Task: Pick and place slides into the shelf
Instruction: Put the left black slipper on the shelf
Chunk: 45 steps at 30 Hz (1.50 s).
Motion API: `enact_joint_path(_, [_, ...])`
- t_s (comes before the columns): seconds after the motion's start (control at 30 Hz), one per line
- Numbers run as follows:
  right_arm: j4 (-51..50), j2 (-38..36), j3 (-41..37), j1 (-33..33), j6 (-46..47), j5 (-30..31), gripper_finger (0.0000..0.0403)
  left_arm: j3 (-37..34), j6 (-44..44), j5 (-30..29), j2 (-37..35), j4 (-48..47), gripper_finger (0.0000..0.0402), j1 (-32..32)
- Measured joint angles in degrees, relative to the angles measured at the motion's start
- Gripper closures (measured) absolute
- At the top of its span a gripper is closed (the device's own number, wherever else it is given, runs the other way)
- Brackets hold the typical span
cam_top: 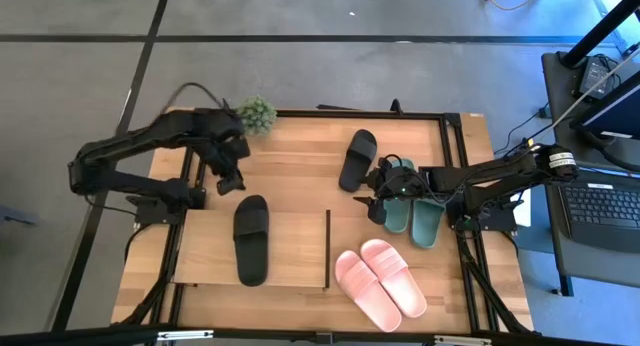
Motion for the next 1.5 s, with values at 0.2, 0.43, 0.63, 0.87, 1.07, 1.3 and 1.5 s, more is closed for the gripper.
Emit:
enact_joint_path(0.2, [0.0, 0.0, 0.0, 0.0, -0.9, 0.0, 0.0147, 10.4, -3.7, -16.7, -3.1, 1.1, 0.023, -8.4])
enact_joint_path(0.43, [0.0, 0.0, 0.0, 0.0, -2.4, 0.0, 0.0147, 14.6, -7.5, -39.0, -0.4, 1.8, 0.023, -26.8])
enact_joint_path(0.63, [0.0, 0.0, 0.0, 0.0, -3.5, 0.0, 0.0147, 14.6, -13.5, -52.9, 7.6, 1.8, 0.023, -44.4])
enact_joint_path(0.87, [0.0, 0.0, 0.0, -0.4, -5.5, 0.0, 0.0147, 18.6, -24.9, -67.1, 16.9, -7.6, 0.023, -57.3])
enact_joint_path(1.07, [0.0, 0.0, 0.0, -0.6, -5.4, 0.0, 0.0147, 25.7, -26.7, -69.8, 26.5, -12.5, 0.023, -62.7])
enact_joint_path(1.3, [0.0, 0.0, 0.0, -0.6, -5.4, 0.0, 0.0147, 29.7, -35.7, -67.1, 34.0, -16.6, 0.023, -66.5])
enact_joint_path(1.5, [0.0, 0.0, 0.0, -0.6, -5.4, 0.0, 0.0147, 30.3, -39.8, -62.5, 35.2, -16.5, 0.023, -69.1])
